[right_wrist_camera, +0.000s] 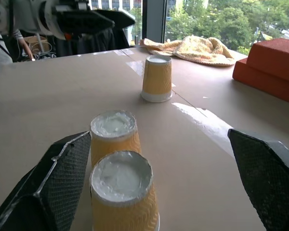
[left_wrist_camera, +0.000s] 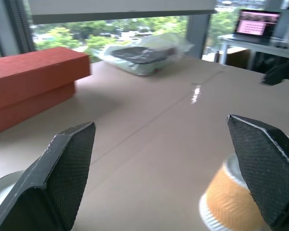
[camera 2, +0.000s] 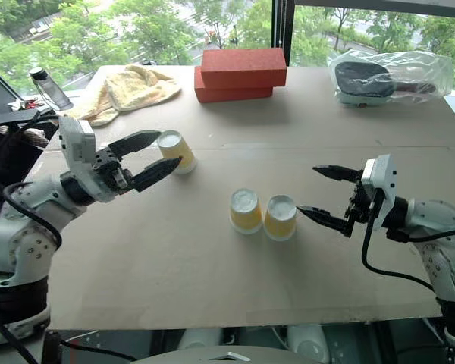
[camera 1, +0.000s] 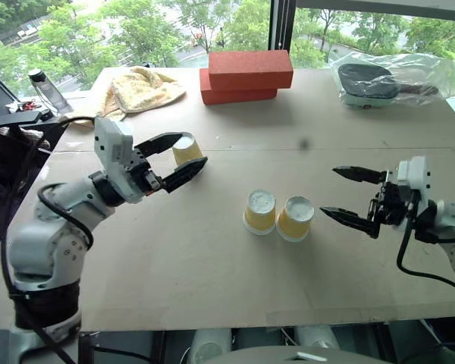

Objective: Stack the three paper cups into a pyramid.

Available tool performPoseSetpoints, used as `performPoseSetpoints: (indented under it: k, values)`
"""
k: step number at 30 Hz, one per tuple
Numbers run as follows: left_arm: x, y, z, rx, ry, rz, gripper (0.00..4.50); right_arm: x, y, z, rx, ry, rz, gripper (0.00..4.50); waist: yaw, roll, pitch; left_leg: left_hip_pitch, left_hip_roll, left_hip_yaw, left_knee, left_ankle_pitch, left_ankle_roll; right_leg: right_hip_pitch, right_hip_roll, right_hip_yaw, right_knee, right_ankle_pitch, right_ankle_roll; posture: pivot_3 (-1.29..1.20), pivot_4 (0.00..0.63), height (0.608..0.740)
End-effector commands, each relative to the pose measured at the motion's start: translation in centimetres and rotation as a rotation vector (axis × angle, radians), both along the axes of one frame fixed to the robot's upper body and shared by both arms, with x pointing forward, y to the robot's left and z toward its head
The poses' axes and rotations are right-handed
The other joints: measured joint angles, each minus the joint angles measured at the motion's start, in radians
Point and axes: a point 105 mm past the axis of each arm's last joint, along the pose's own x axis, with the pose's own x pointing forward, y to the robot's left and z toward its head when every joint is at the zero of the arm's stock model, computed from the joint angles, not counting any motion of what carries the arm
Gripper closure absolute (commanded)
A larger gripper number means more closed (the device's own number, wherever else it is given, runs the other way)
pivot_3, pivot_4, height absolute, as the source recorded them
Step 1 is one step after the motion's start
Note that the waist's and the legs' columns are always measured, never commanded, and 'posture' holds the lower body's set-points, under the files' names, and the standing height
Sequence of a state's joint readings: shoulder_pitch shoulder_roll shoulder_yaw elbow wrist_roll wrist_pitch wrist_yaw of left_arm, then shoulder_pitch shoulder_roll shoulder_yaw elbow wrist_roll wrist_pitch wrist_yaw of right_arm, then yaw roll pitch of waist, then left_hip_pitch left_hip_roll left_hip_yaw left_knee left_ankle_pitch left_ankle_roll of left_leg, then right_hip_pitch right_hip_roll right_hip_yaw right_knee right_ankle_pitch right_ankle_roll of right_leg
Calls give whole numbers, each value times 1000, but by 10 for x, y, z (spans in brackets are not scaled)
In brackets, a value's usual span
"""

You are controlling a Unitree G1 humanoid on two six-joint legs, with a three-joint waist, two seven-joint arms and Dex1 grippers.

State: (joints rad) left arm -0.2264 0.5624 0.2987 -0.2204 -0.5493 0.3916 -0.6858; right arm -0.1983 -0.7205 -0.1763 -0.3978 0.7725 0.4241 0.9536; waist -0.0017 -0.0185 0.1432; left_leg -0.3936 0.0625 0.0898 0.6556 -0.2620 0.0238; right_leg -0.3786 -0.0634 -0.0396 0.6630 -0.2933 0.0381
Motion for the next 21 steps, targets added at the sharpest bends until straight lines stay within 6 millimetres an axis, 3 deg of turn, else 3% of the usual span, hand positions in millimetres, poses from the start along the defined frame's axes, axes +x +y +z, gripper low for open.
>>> performPoseSetpoints:
  k: [1,4,11,21]
  values:
    - [11,17,1,13,-112,176,0,-3,3,11,37,-7,12,16,8,-3,1,-1,0,-1,0,0,0,0,0,-1,0,0,0,0,150,730]
    - [20,21,-12,81,-129,269,0,-3,7,8,30,3,18,16,18,-3,1,-2,0,-1,0,0,0,0,-2,-2,-1,0,0,0,150,730]
    - [36,13,-28,98,-96,270,0,-3,11,5,26,6,23,16,16,-3,1,-3,-1,-2,1,0,0,0,-4,-4,0,0,0,0,150,730]
    - [73,-1,-32,59,-88,243,0,-2,13,5,24,-8,10,16,16,-3,1,-3,-5,-3,2,0,0,0,-4,-9,0,0,0,0,150,730]
